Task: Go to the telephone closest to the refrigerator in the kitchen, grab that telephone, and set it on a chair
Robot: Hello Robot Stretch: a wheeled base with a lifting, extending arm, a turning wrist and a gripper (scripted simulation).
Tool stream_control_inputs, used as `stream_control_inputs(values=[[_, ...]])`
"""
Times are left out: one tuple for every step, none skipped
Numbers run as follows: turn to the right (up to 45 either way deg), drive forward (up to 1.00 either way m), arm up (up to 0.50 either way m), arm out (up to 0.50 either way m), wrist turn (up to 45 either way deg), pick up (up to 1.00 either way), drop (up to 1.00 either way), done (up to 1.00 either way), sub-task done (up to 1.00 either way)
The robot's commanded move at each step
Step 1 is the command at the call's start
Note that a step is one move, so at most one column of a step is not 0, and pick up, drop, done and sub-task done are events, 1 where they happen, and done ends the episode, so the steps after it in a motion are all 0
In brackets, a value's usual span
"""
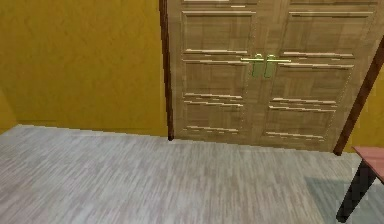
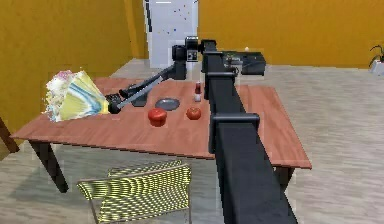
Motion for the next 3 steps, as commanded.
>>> stream_control_inputs(values=[[0.0, 0.0, 0.0, 0.0, 0.0, 0.0, 1.0, 0.0, 0.0], [0.0, 0.0, 0.0, -0.1, 0.0, 0.0, 0.0, 0.0, 0.0], [0.0, 0.0, 0.0, 0.0, 0.0, 0.0, 0.0, 1.0, 0.0]])
